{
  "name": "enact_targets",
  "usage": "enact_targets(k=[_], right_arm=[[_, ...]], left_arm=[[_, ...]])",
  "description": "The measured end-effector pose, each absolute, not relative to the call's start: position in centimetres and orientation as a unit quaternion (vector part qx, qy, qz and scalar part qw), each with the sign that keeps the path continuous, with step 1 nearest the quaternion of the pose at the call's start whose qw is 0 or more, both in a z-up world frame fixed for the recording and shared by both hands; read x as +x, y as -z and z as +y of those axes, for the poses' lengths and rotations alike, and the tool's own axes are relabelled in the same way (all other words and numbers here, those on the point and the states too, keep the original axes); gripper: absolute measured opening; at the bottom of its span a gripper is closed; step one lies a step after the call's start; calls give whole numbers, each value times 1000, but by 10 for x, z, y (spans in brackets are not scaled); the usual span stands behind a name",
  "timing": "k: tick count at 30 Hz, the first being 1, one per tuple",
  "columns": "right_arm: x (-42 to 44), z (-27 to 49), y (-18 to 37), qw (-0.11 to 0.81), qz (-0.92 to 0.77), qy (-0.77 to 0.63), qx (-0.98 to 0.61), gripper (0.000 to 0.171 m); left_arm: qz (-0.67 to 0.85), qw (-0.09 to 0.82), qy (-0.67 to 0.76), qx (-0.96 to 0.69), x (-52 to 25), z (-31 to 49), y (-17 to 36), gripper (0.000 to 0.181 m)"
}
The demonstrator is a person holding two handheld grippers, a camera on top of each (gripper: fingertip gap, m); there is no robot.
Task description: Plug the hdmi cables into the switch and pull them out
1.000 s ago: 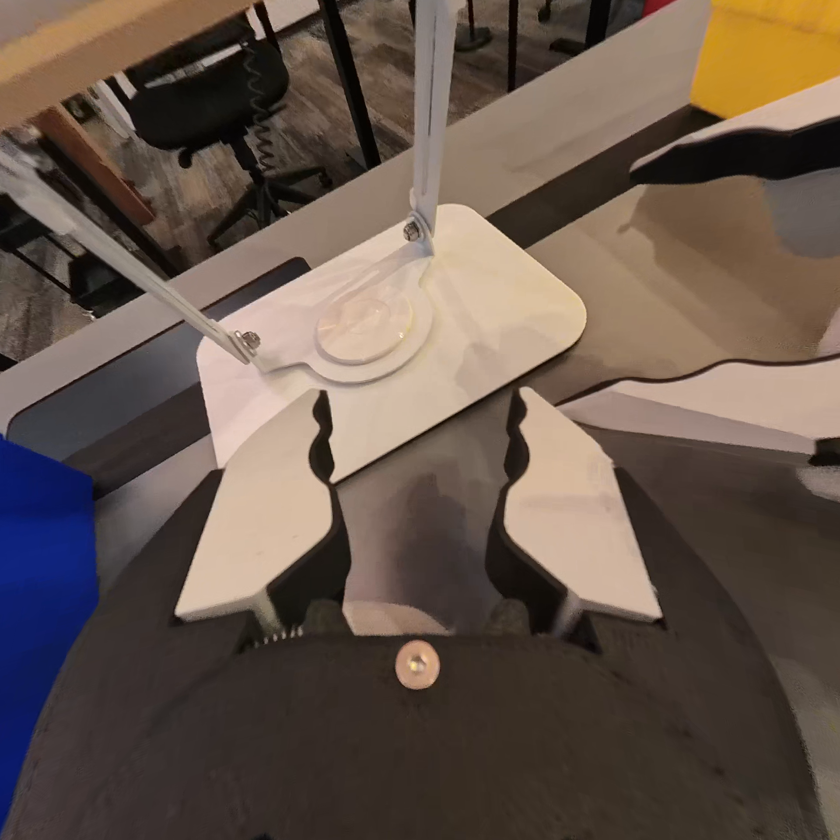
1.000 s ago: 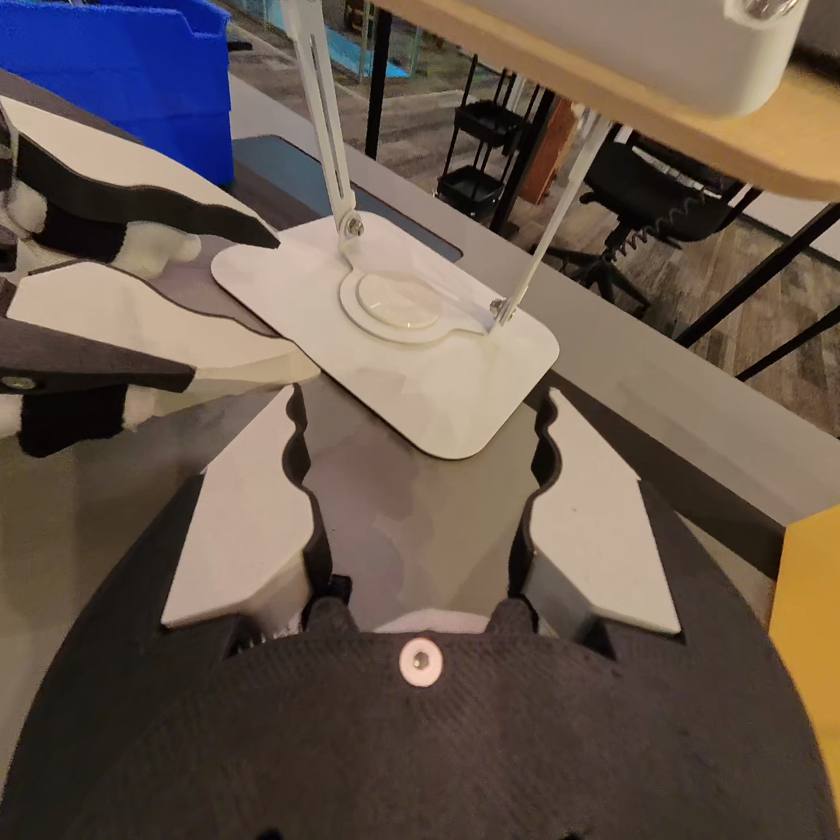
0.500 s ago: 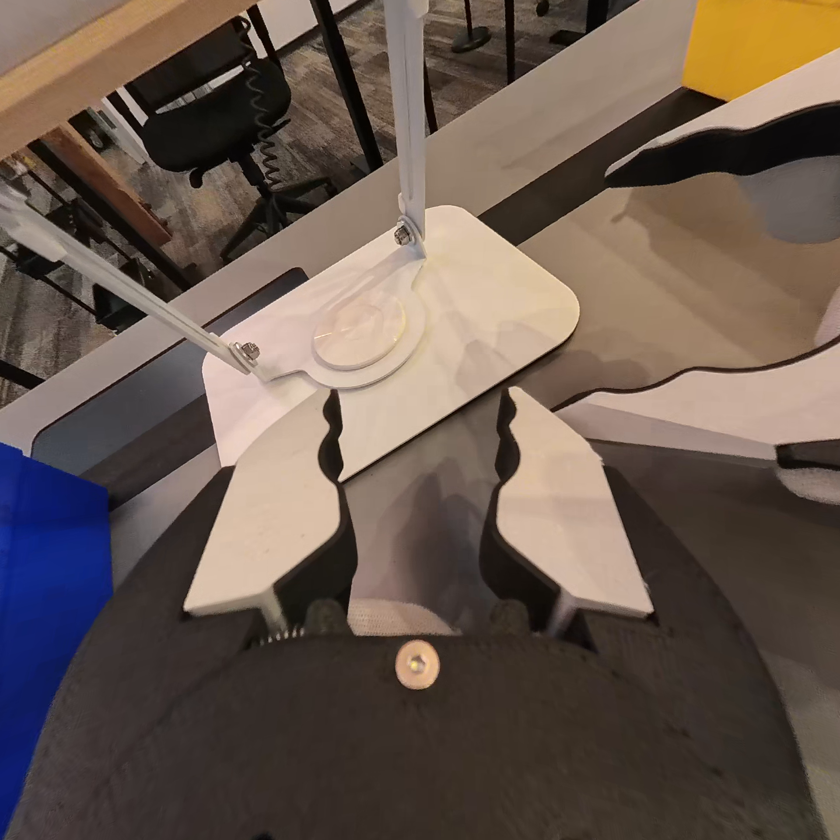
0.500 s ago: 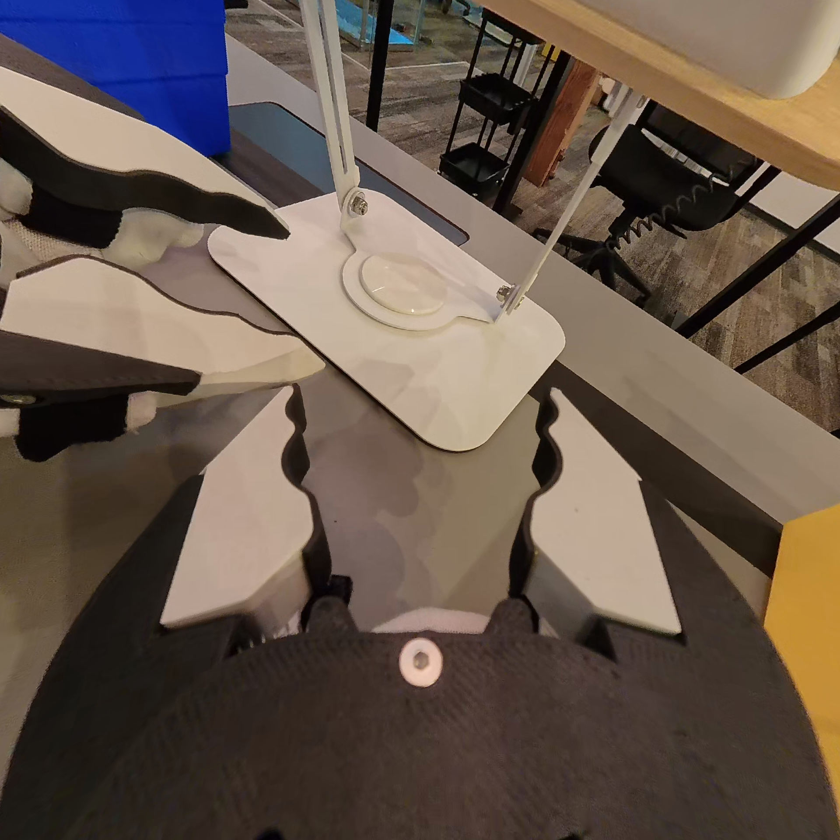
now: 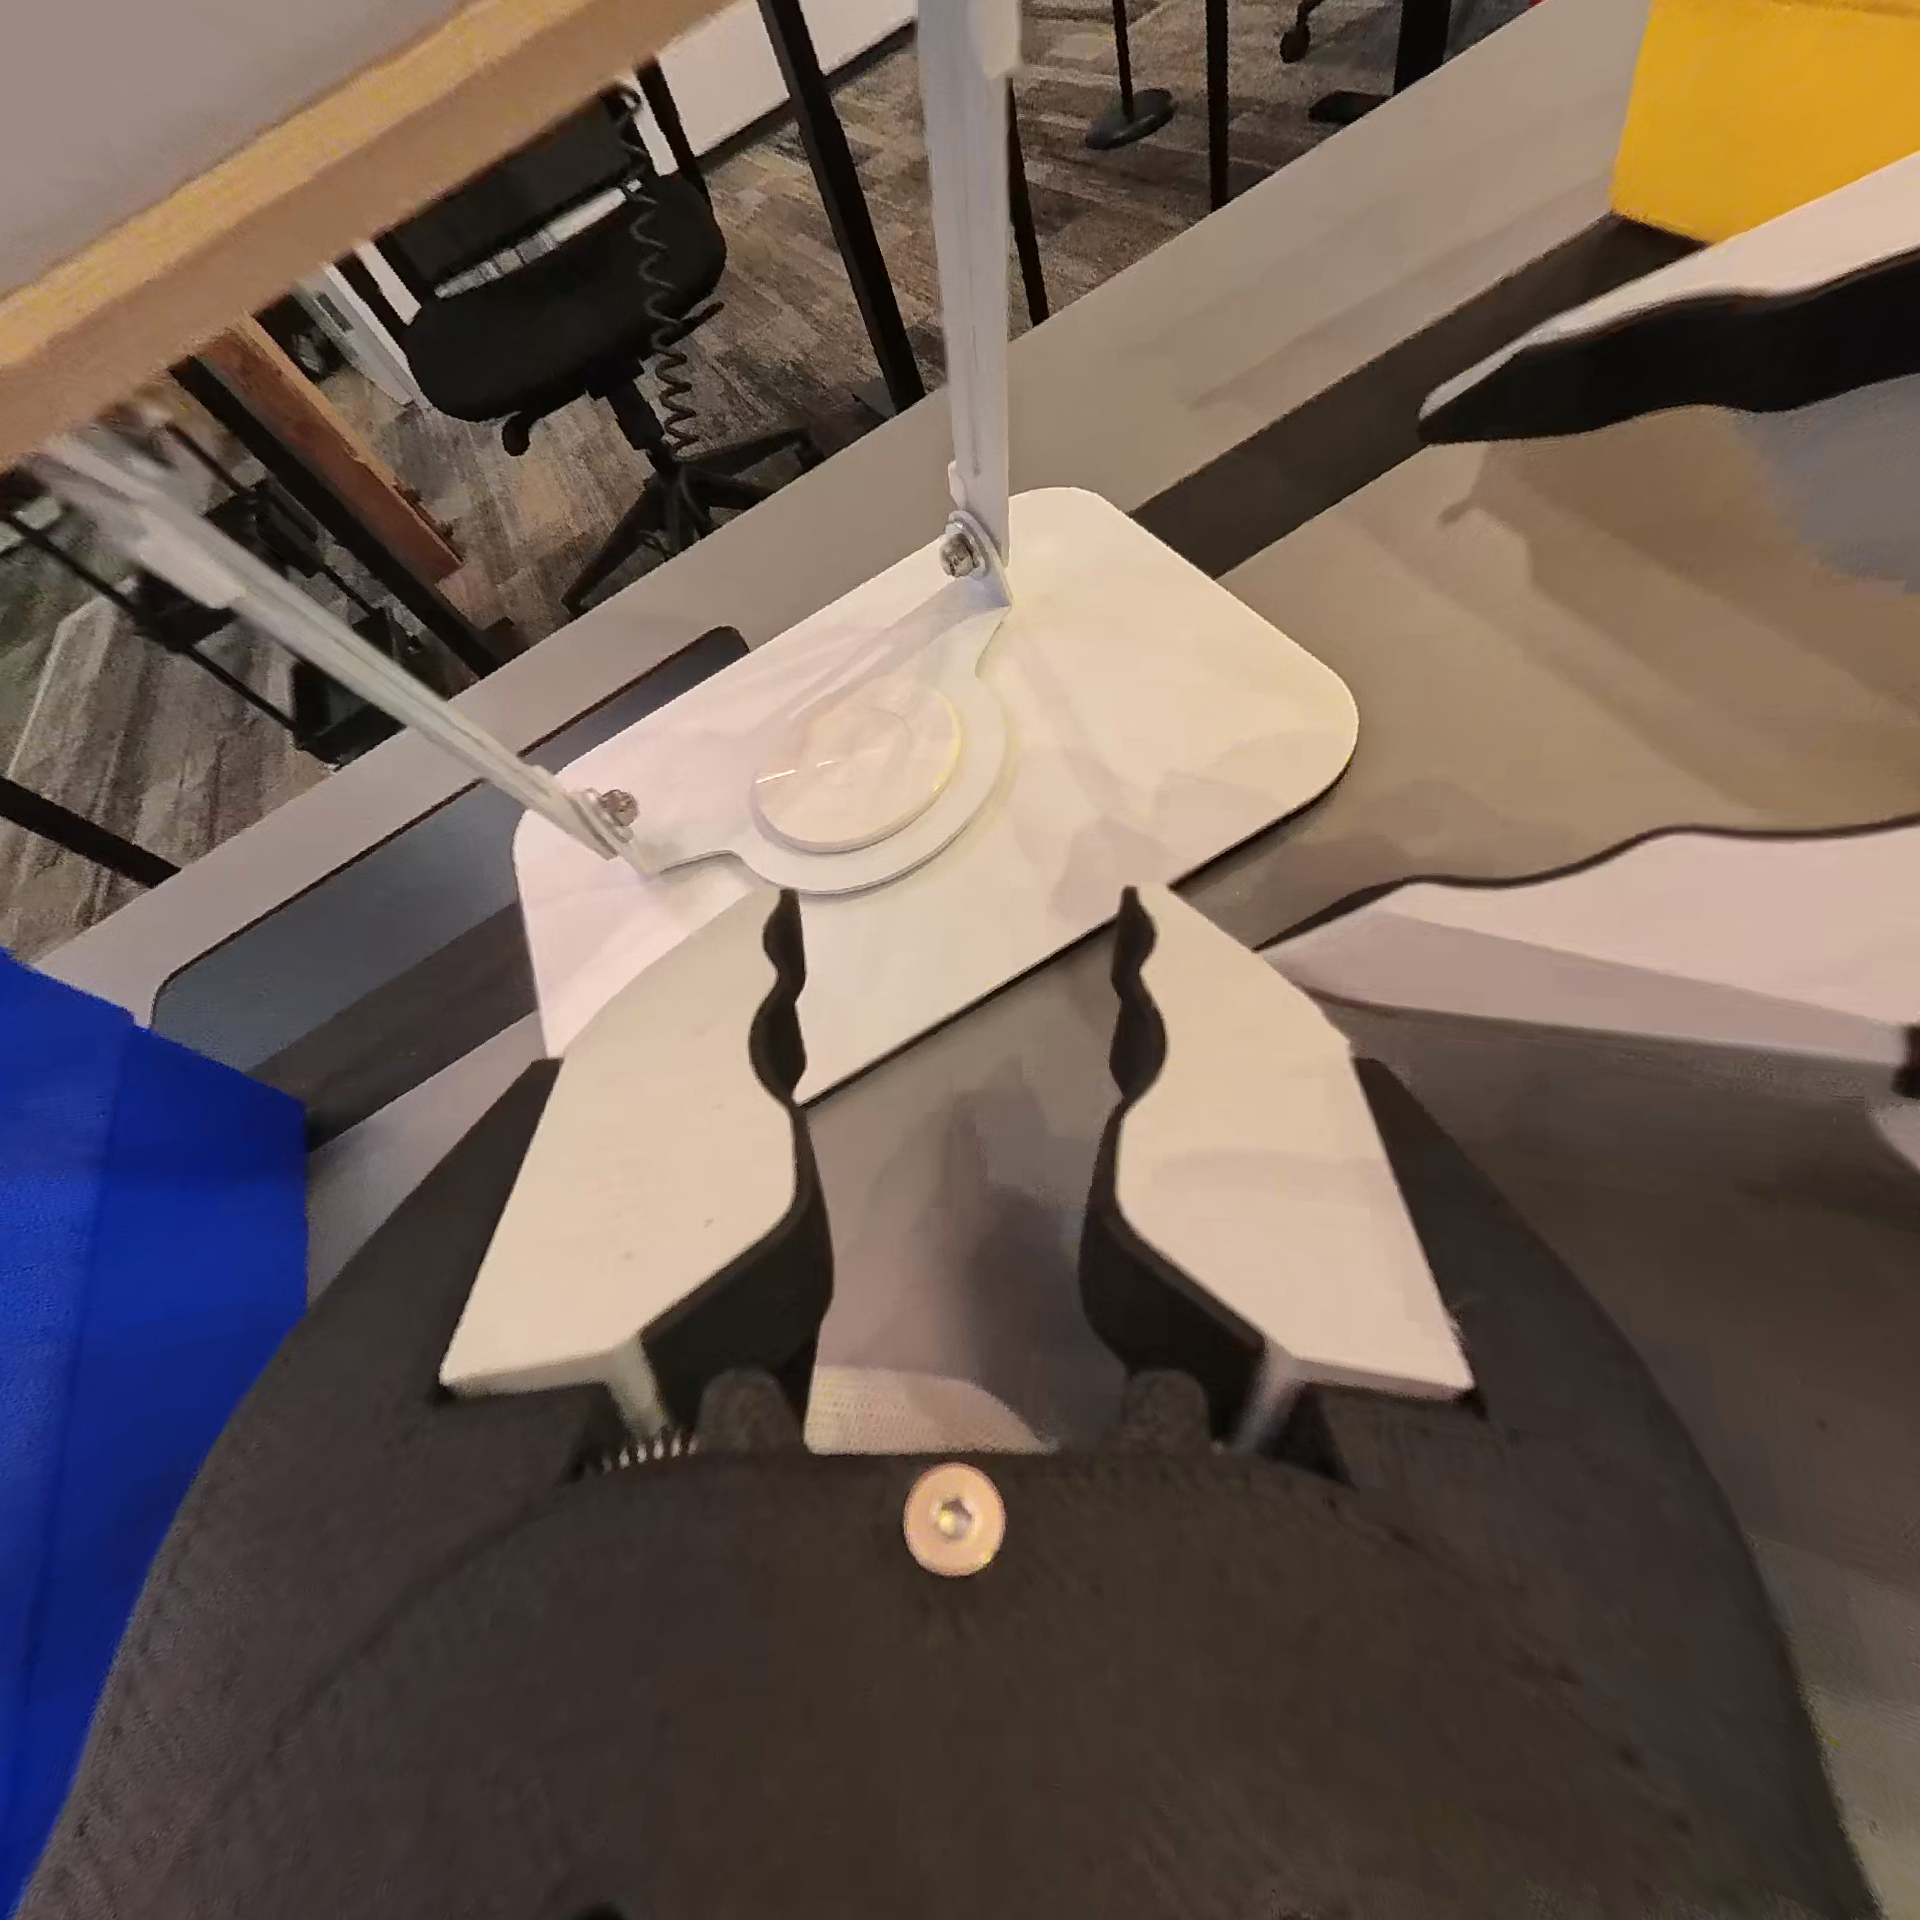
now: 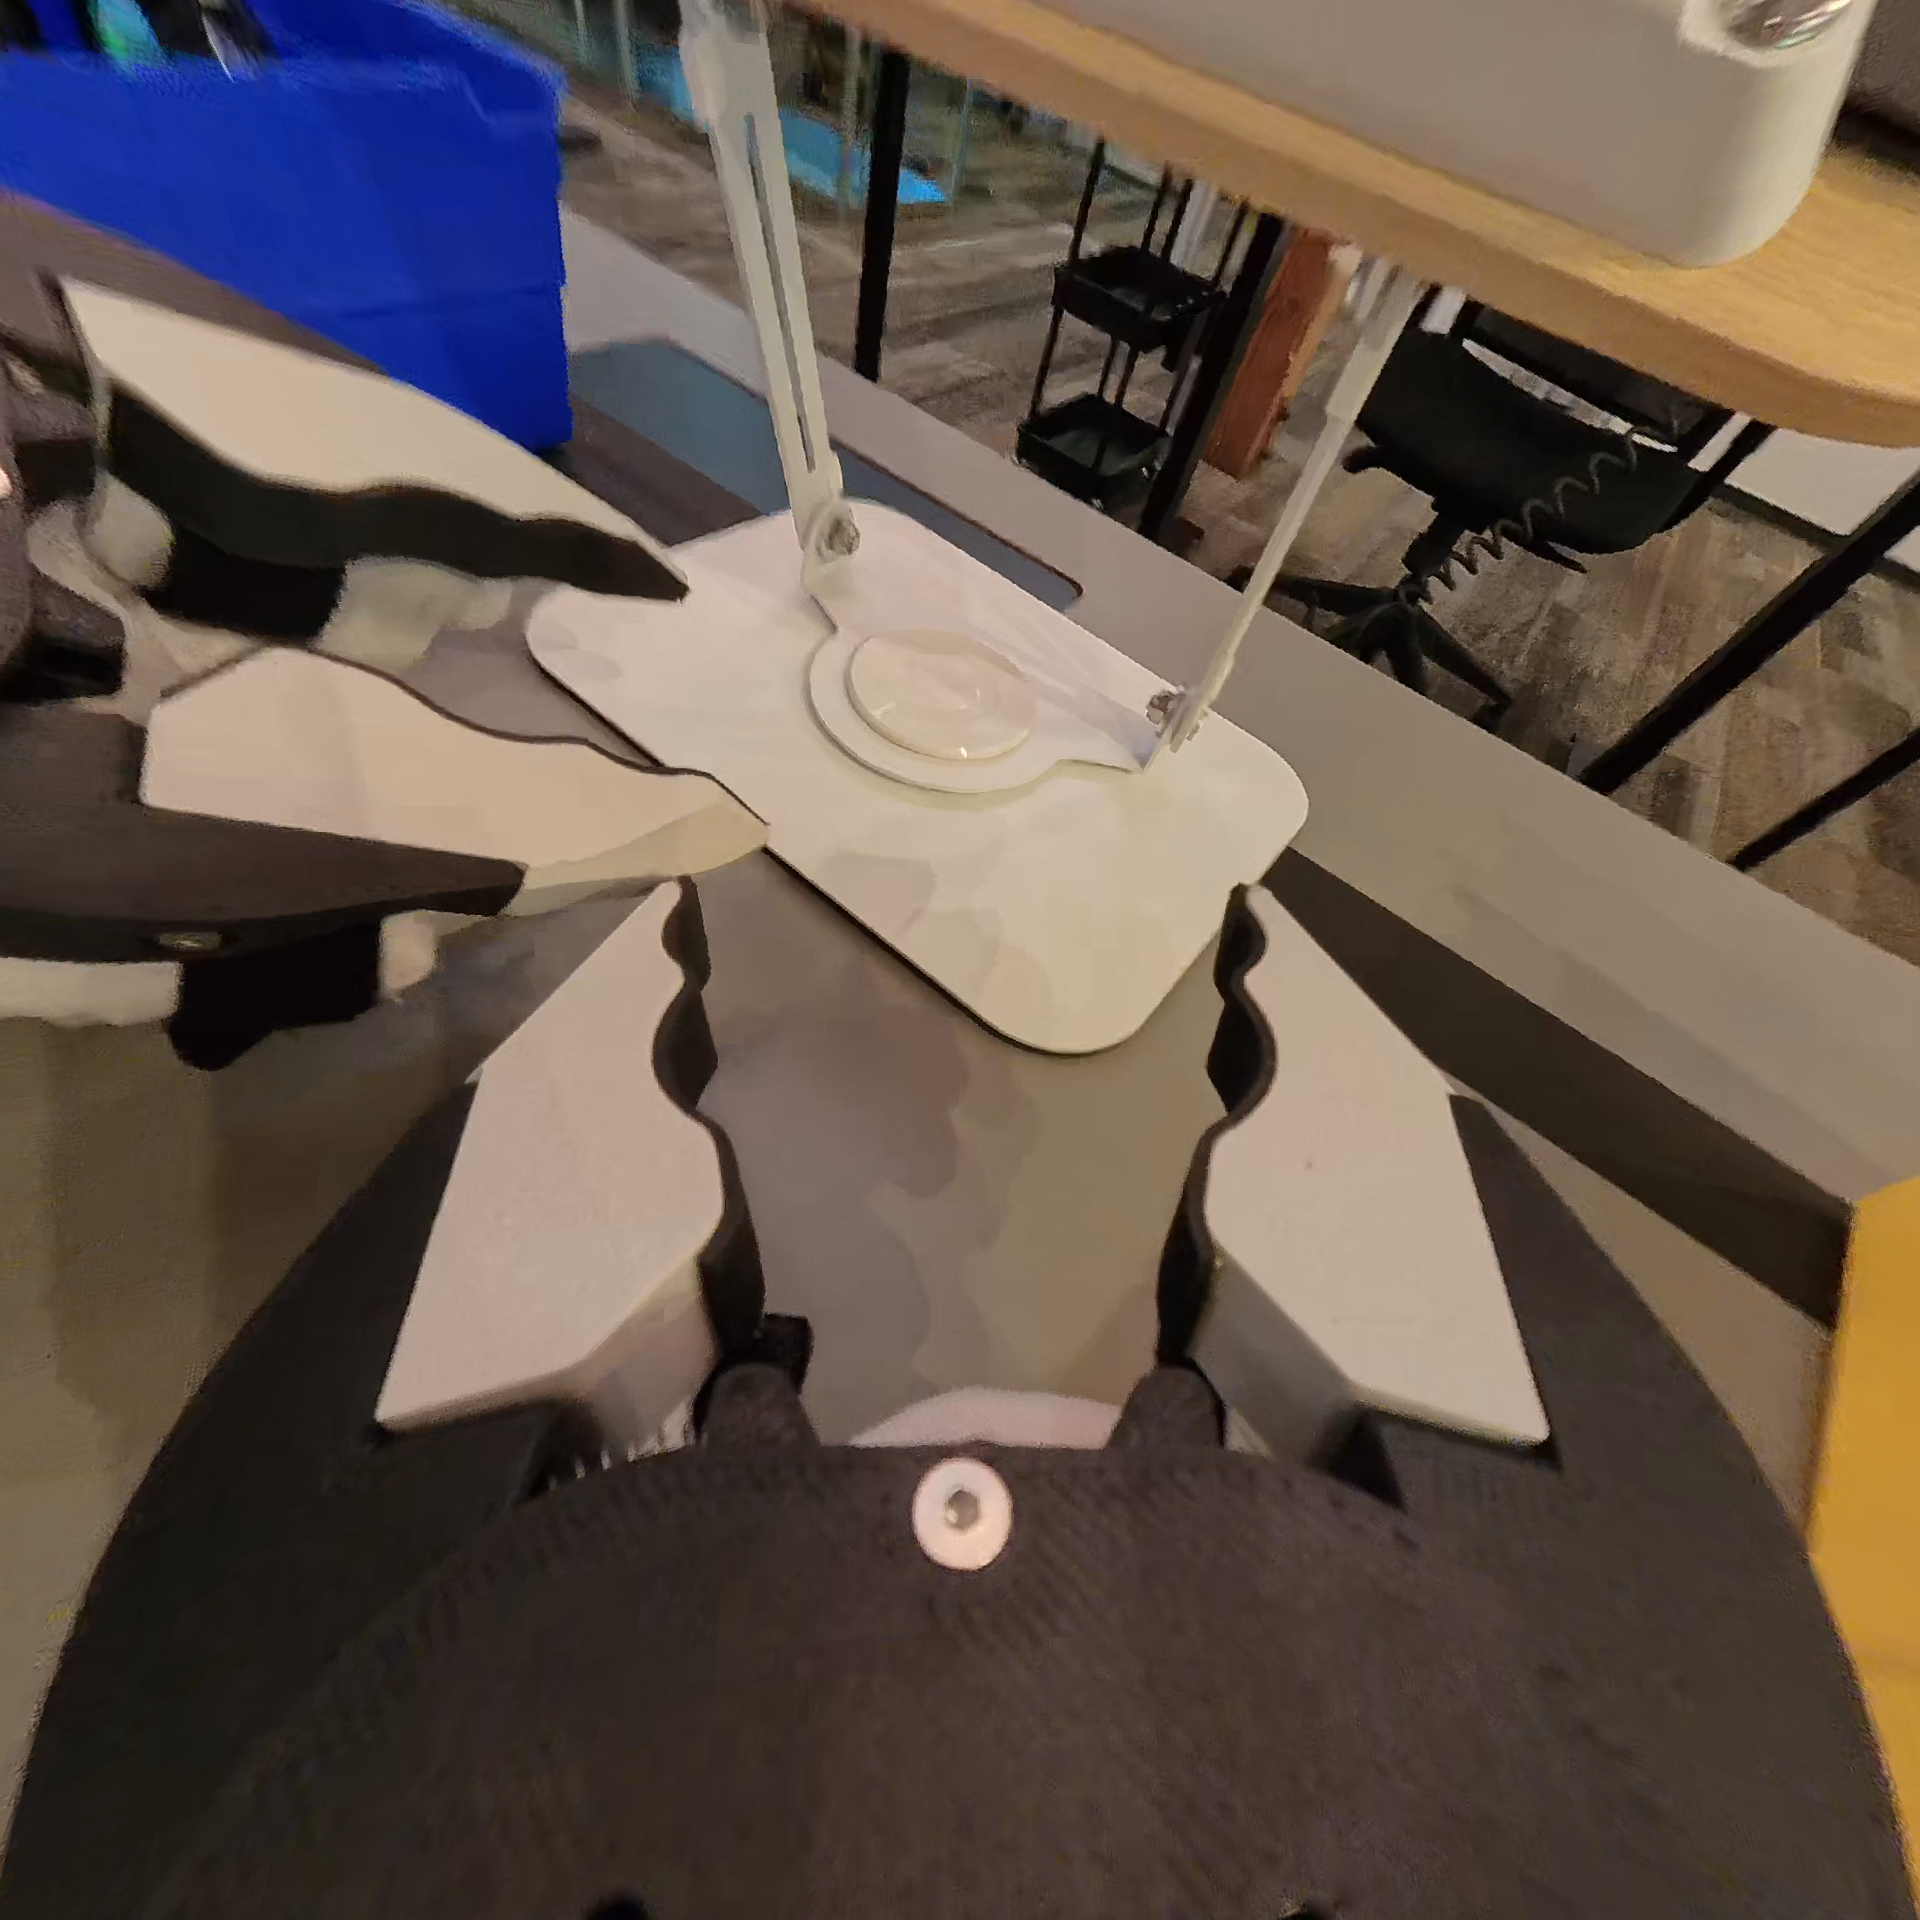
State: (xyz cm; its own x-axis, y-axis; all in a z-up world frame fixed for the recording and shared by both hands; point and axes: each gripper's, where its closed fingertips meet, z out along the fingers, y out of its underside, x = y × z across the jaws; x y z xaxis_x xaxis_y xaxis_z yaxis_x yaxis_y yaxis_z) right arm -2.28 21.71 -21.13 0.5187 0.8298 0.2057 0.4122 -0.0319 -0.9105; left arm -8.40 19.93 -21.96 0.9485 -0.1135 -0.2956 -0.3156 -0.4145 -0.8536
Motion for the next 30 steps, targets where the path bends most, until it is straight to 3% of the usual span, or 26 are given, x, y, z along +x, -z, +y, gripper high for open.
enact_targets(k=[5, 13, 21, 26, 30], right_arm=[[-22, 211, 181, 544, -355, -344, -678, 96], [-12, 198, 169, 549, -288, -404, -672, 99], [-6, 183, 156, 578, -258, -390, -669, 98], [-34, 212, 96, 575, -314, -397, -642, 99], [-50, 233, 116, 581, -357, -360, -636, 98]], left_arm=[[129, 534, -90, -831, -78, 190, 217, 62], [138, 538, -83, -828, -70, 182, 215, 64], [138, 543, -90, -824, -71, 174, 214, 63], [111, 539, -67, -833, -78, 176, 214, 63], [108, 539, -68, -832, -83, 178, 214, 63]])
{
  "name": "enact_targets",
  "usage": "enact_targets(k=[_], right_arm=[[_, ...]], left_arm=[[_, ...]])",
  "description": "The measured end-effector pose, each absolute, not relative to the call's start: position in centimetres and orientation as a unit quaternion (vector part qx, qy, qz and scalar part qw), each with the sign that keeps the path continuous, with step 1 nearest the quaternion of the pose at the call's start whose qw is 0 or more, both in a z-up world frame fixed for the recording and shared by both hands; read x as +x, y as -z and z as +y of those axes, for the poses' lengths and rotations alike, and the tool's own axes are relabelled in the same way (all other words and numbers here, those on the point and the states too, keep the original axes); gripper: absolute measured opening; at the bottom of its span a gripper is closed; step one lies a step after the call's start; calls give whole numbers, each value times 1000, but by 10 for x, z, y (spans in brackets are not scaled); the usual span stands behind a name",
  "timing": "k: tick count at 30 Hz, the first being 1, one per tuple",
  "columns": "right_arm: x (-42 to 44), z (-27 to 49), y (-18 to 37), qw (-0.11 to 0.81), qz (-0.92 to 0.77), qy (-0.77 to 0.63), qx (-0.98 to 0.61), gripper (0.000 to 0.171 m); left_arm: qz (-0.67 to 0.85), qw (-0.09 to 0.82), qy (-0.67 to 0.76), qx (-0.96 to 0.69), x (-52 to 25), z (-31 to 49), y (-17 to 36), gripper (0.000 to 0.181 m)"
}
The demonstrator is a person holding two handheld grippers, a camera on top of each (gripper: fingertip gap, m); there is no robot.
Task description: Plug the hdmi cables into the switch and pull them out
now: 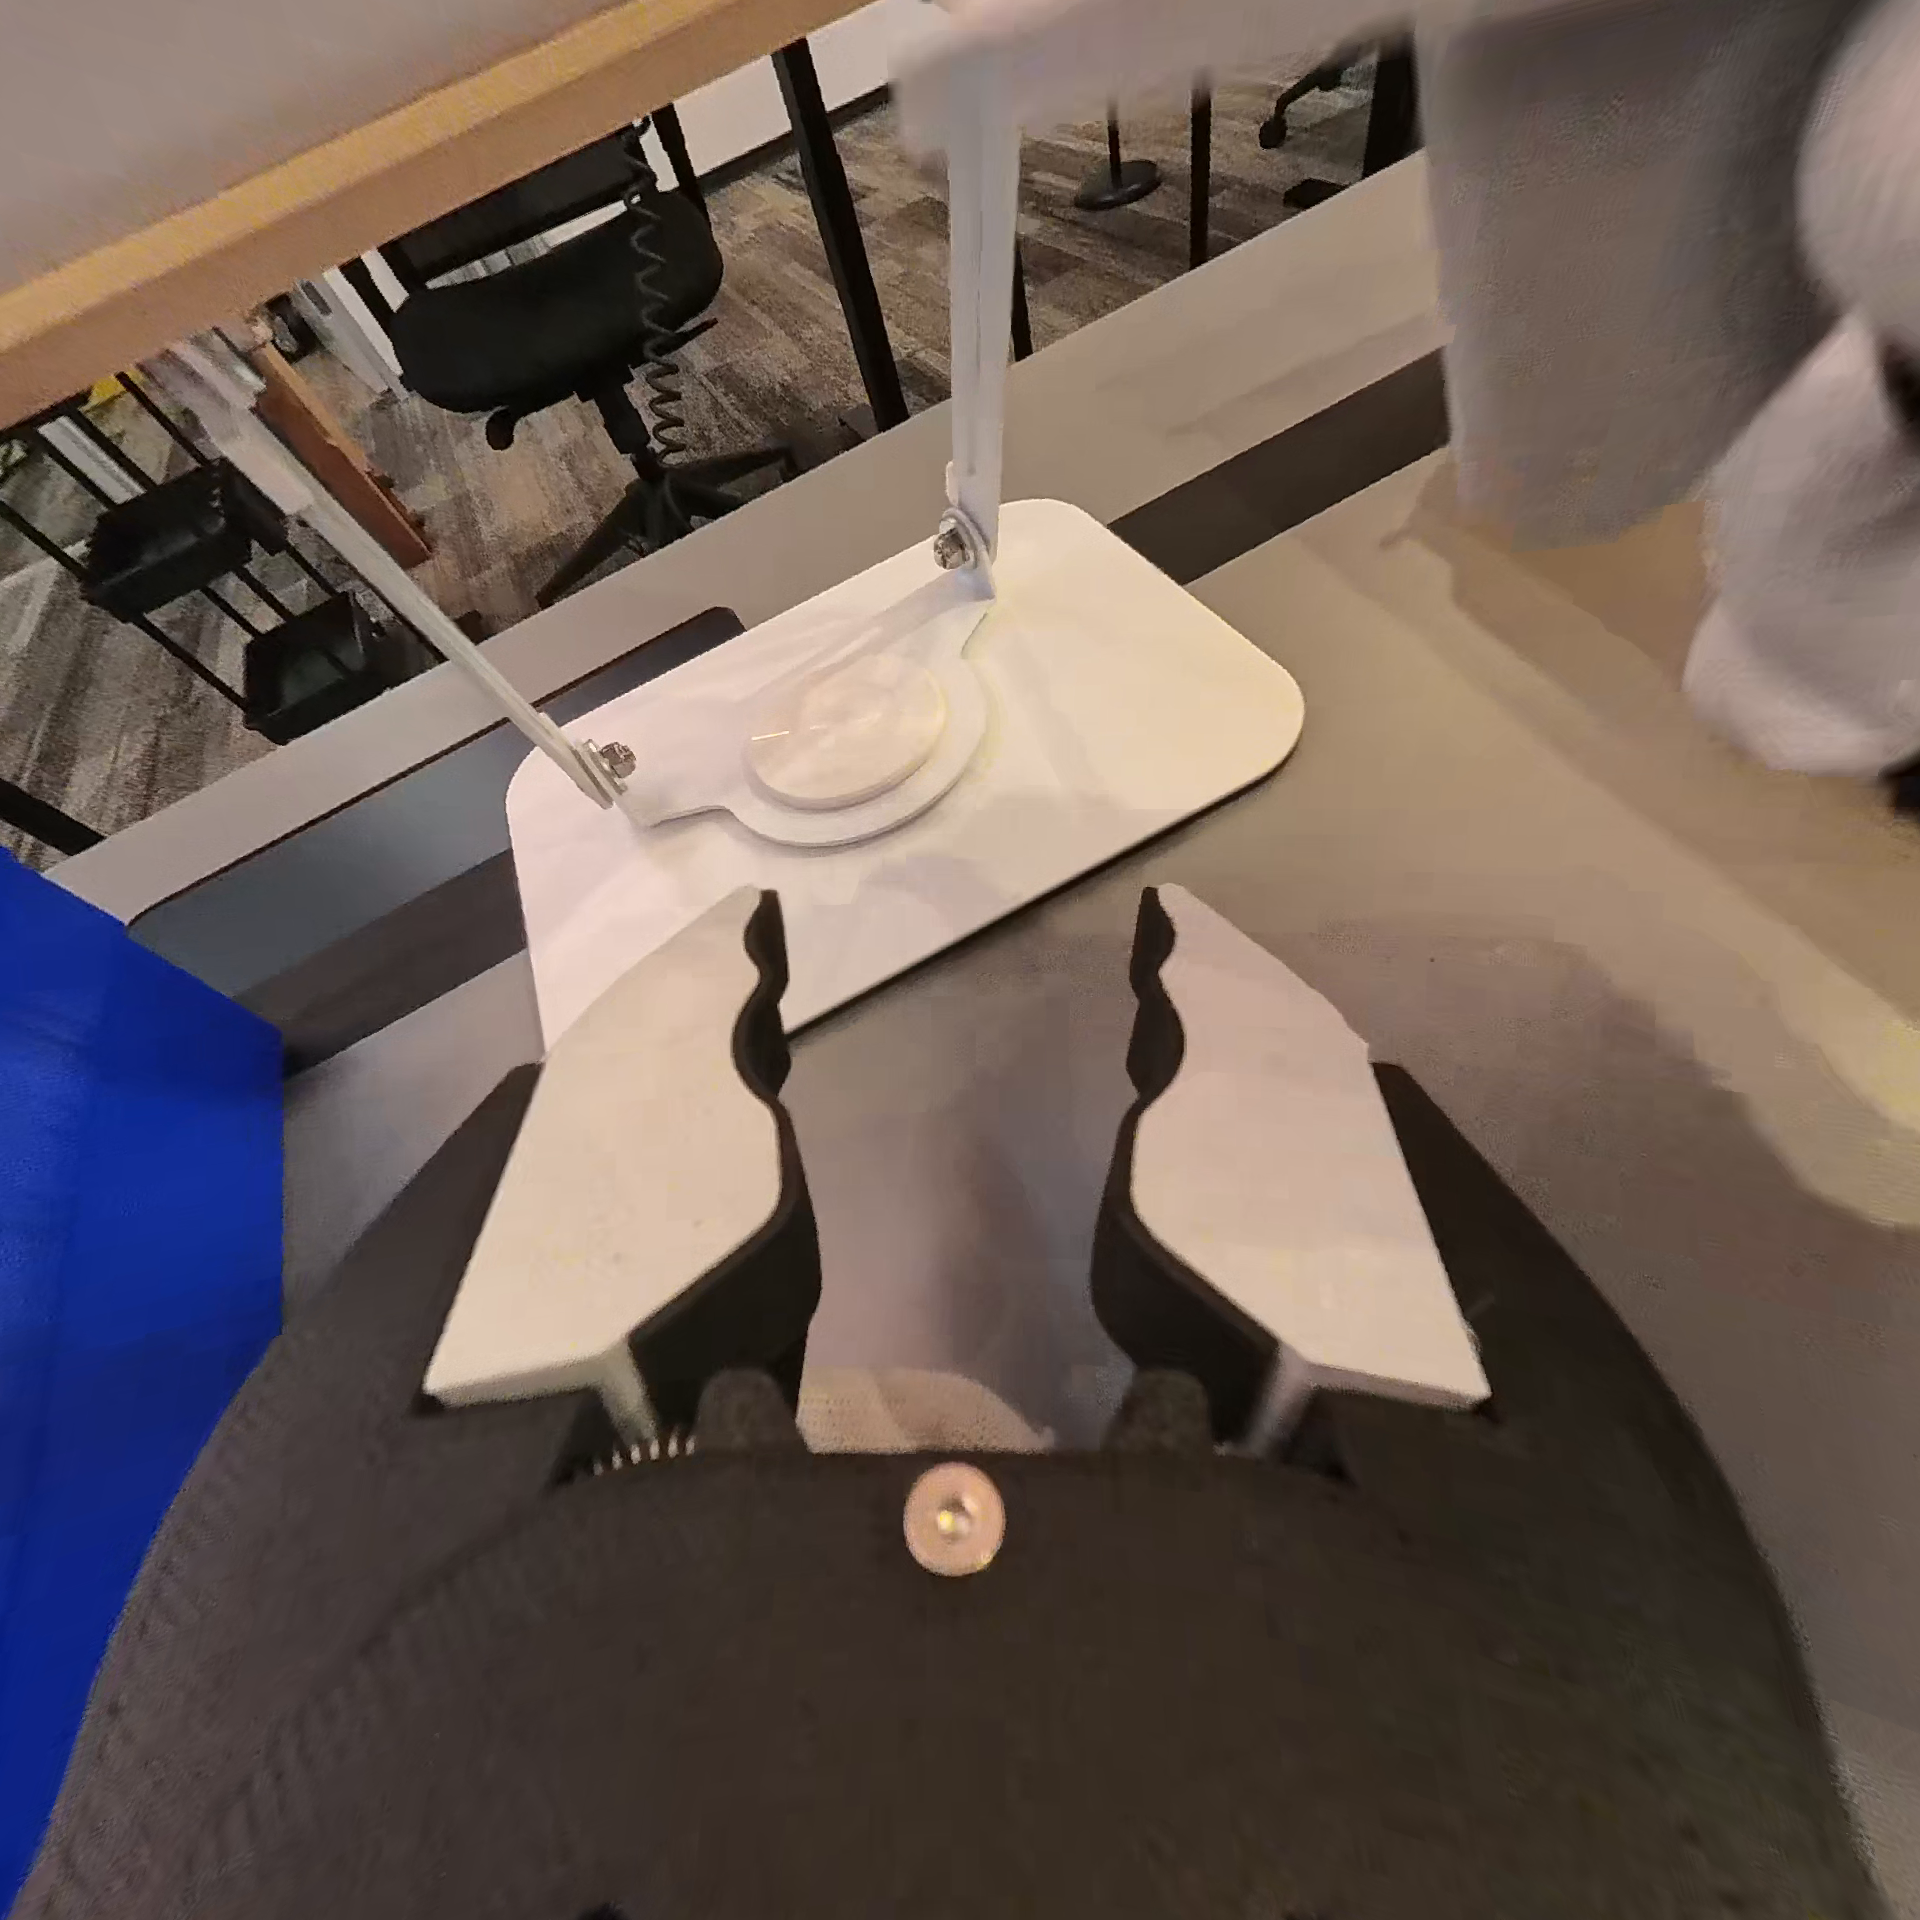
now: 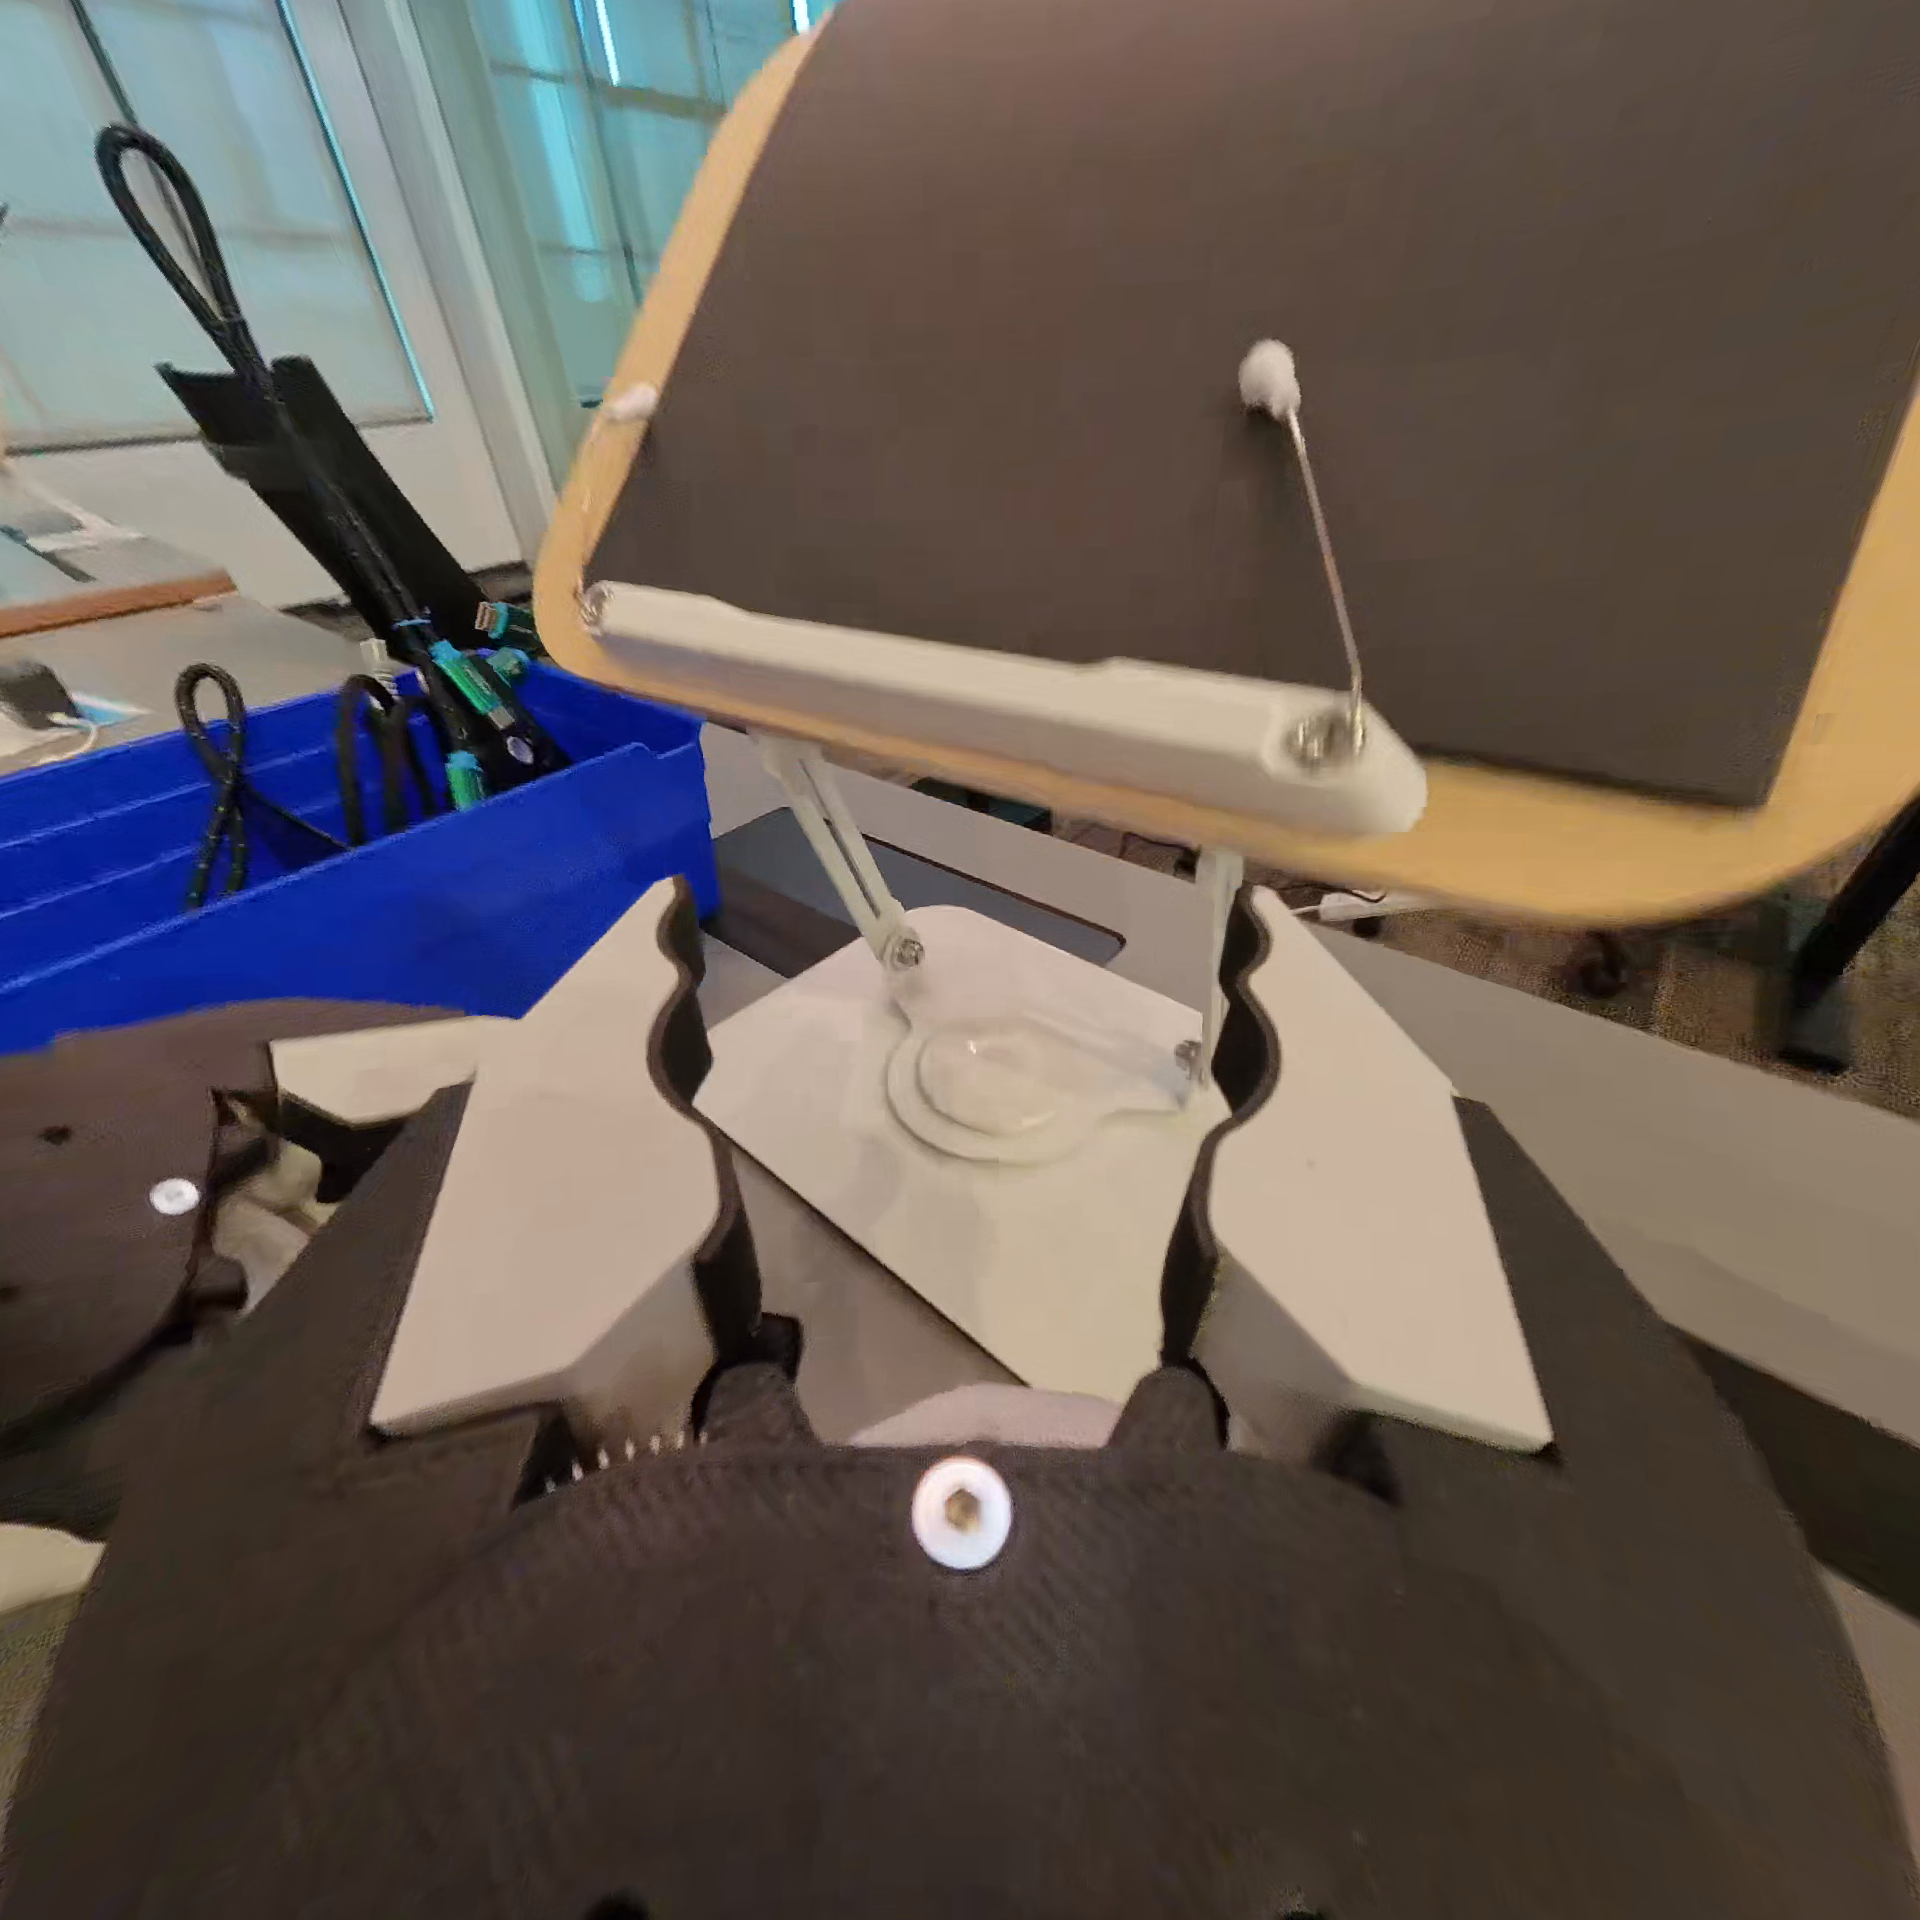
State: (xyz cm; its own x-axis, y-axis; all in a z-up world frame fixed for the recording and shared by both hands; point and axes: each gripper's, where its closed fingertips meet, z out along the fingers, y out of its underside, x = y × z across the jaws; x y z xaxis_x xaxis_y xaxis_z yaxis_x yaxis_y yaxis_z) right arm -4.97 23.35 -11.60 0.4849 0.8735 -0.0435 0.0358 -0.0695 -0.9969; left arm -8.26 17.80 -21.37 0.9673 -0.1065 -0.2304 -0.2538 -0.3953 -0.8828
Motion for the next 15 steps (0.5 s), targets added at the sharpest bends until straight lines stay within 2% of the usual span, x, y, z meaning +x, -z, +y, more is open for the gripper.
enact_targets(k=[3, 5, 9, 15], right_arm=[[-40, 230, 155, 584, -321, -365, -650, 90], [-44, 231, 178, 560, -353, -330, -673, 99], [-39, 235, 171, 586, -363, -295, -662, 95], [-24, 255, 176, 591, -325, -287, -680, 80]], left_arm=[[98, 539, -67, -834, -89, 179, 214, 64], [93, 541, -61, -833, -90, 180, 212, 64], [79, 558, -68, -824, -99, 182, 206, 64], [4, 582, -102, -807, -145, 194, 192, 70]])
